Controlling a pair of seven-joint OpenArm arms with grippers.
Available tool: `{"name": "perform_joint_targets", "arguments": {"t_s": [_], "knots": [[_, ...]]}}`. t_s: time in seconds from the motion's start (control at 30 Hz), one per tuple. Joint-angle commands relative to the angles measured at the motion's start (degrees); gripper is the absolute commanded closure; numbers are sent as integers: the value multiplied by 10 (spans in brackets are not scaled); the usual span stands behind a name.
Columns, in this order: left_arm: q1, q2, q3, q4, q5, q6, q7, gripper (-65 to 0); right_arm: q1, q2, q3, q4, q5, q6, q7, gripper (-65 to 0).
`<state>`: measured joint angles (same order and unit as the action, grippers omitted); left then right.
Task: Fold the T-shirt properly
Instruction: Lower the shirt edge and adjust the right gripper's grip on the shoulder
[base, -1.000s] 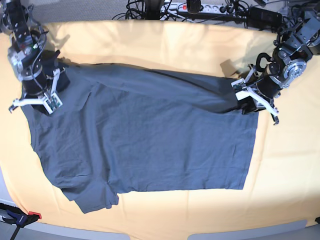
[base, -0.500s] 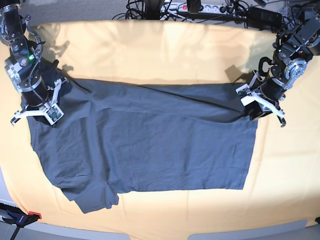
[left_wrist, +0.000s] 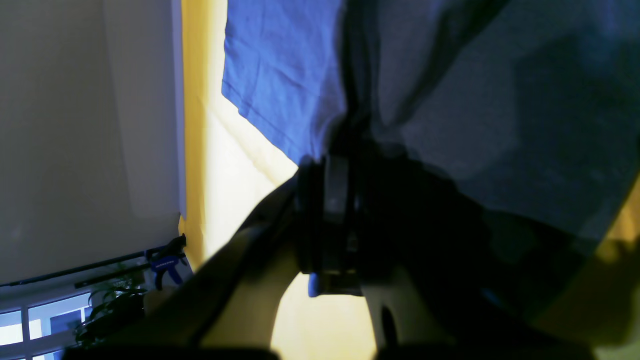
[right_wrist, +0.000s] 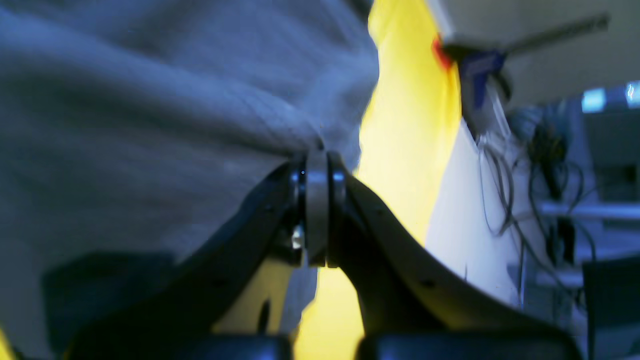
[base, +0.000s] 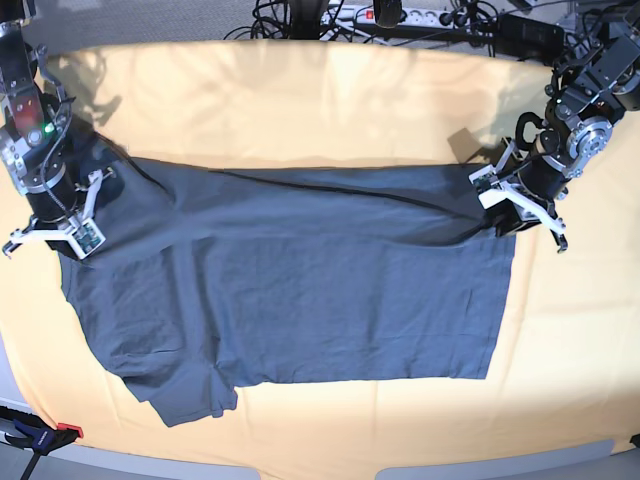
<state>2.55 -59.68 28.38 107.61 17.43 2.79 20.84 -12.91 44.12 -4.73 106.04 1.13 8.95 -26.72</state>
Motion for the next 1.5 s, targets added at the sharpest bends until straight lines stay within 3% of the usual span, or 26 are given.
{"name": "perform_joint_targets", "arguments": {"t_s": [0.0, 0.1, 0.13, 0.2, 0.27, 0.3, 0.37, 0.43, 0.5, 0.6, 0.7, 0.97, 1.1, 1.33, 1.47], "knots": [[-6, -11, -7, 7, 5, 13, -4, 0, 18, 13, 6, -8, 2, -10, 17, 0], [-7, -11, -7, 7, 5, 14, -5, 0, 47, 13, 6, -41, 42, 1, 19, 0], [-7, -11, -7, 7, 5, 14, -5, 0, 56, 13, 6, -45, 55, 9, 19, -43], [-7, -11, -7, 7, -6, 28, -4, -22, 71, 13, 6, -45, 80, 21, 17, -208], [-6, -11, -7, 7, -19, 49, -3, -135, 87, 13, 6, -45, 101, 48, 16, -315], [-6, -11, -7, 7, -19, 55, 0, -189, 92, 13, 6, -45, 108, 57, 17, -332], [-7, -11, -7, 7, -18, 67, 6, -274, 101, 13, 6, -45, 109, 61, 16, -331], [-7, -11, -7, 7, -18, 77, 9, -311, 110, 13, 6, -44, 109, 61, -14, -330], [-6, -11, -7, 7, -18, 87, 10, -312, 114, 15, 7, -30, 118, 77, -81, -330], [-6, -11, -7, 7, -18, 86, 15, -312, 106, 16, 7, 6, 206, 121, -201, -330], [-7, -11, -7, 7, -18, 86, 17, -312, 83, 16, 7, 17, 258, 127, -263, -330], [-6, -11, -7, 7, -18, 86, 17, -312, 7, 16, 7, 16, 219, 86, -271, -330], [-7, -11, -7, 7, -18, 86, 17, -312, -11, 16, 7, 15, 230, 80, -269, -325], [-7, -11, -7, 7, -18, 86, 17, -312, -17, 16, 7, -19, 224, 61, -238, -163], [-6, -11, -7, 7, -18, 86, 17, -312, -15, 16, 7, -20, 223, 58, -238, -1]]}}
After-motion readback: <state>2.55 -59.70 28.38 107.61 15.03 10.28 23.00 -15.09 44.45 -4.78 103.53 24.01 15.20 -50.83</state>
